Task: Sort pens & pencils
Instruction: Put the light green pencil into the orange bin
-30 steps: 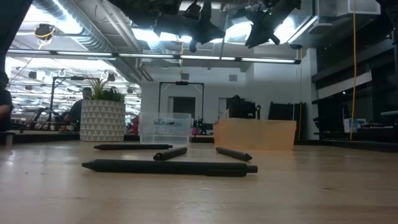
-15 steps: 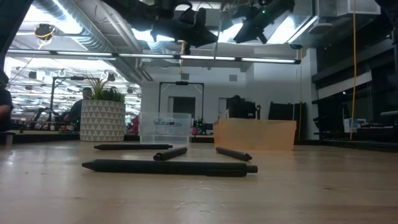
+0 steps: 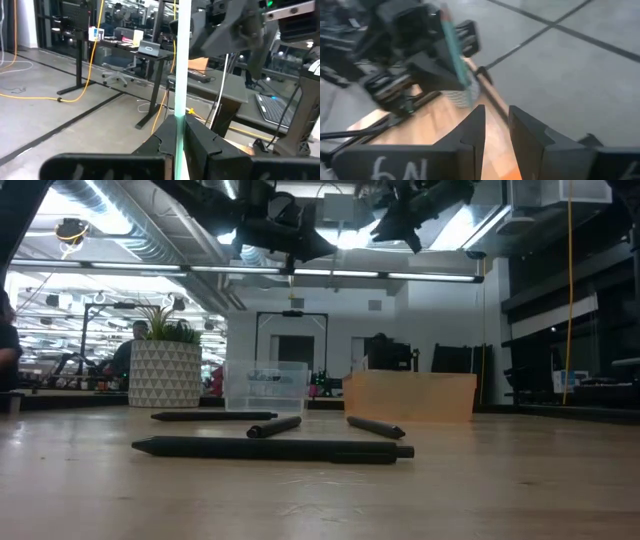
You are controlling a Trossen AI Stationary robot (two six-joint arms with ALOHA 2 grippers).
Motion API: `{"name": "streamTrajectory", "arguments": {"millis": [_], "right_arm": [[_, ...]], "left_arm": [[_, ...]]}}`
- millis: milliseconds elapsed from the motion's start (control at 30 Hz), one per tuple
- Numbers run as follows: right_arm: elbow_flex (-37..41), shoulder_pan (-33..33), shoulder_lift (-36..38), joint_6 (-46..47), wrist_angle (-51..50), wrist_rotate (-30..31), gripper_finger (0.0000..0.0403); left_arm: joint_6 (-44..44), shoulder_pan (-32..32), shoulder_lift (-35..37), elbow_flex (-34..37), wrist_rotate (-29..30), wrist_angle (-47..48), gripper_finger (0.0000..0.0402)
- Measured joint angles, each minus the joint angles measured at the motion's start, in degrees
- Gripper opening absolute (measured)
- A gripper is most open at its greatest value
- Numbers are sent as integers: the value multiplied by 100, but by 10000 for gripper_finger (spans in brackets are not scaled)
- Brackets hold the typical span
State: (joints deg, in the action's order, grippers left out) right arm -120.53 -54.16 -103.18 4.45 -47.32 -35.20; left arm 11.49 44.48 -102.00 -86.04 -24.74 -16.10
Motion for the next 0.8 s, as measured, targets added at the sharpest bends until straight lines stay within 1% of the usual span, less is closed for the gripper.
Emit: {"name": "streamTrajectory", "arguments": {"millis": [67, 233, 333, 400, 467, 633, 733, 800], "right_arm": [[0, 83, 0, 41, 58, -163, 87], [0, 384, 0, -23, 167, -220, 87], [0, 549, -7, -109, 370, -189, 87], [0, 610, -9, -177, 390, 61, 87], [0, 647, -15, -199, 391, 226, 87], [4, 648, -17, -199, 449, 257, 87], [207, 646, -17, -136, 713, 235, 87], [407, 646, -24, -6, 915, 103, 87]], "left_arm": [[-2, 16, 0, 0, -30, 6, 16], [-2, 14, 0, 0, -87, 15, 16], [-2, 14, 0, 0, -120, 17, 16], [-2, 14, 0, 0, -138, 19, 16], [14, 11, 0, 0, -194, 21, 16], [33, -94, 0, 0, -199, 22, 16], [15, -158, 0, 0, -202, 23, 16], [11, -193, 0, 0, -202, 25, 16]]}}
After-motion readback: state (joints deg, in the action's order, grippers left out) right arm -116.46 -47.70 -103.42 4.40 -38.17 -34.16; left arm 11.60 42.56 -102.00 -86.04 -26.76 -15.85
